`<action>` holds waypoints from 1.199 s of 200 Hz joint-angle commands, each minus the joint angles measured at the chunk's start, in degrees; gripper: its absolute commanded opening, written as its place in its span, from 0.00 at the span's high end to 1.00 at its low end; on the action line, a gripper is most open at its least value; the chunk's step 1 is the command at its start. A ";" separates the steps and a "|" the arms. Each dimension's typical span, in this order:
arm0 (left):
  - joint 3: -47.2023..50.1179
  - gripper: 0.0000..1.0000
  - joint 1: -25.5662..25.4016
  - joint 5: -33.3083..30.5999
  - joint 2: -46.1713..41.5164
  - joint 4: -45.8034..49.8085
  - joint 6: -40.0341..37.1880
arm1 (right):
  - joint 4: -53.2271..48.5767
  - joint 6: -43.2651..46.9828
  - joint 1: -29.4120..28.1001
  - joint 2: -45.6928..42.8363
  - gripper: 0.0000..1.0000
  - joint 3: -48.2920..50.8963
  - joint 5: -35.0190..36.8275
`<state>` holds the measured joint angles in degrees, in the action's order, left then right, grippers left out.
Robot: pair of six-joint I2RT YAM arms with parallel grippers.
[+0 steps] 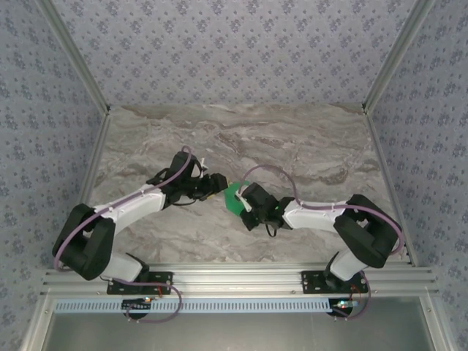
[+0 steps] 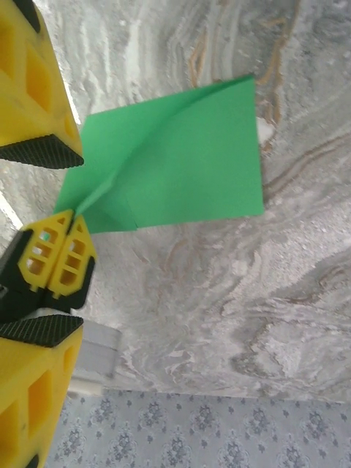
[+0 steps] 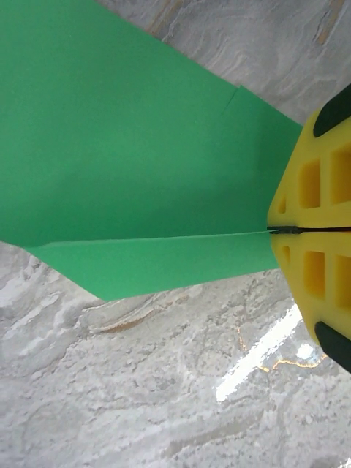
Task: Fold a paper plane with a square sheet of paper (fold left side to right side)
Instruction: Fourth fold the wing at the center of the table.
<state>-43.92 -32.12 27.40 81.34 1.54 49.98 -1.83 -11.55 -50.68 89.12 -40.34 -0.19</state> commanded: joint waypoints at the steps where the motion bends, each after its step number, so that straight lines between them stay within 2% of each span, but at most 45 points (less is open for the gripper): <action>1: 2.52 0.43 -0.33 -0.53 -0.09 1.08 -0.61 | 2.75 -3.12 2.13 -1.40 0.95 1.87 -7.88; 24: 4.25 0.45 -1.31 -0.24 1.31 -1.56 0.33 | 4.78 -5.01 4.11 -1.84 0.96 3.54 -12.10; 60: 4.44 0.57 -3.02 -0.25 4.21 -4.24 1.56 | 9.07 -8.24 7.85 -2.75 0.96 6.42 -18.09; 108: 2.24 0.65 -5.46 -0.42 9.22 -6.48 2.51 | 14.45 -11.98 11.52 -3.85 0.97 9.72 -23.32; 240: -3.37 0.65 -7.36 0.30 18.30 -9.48 3.21 | 20.37 -20.27 17.37 -1.87 0.99 12.89 -30.43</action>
<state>-45.52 -39.13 27.42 98.32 -6.76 53.10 16.67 -29.10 -34.30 86.28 -28.21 -28.42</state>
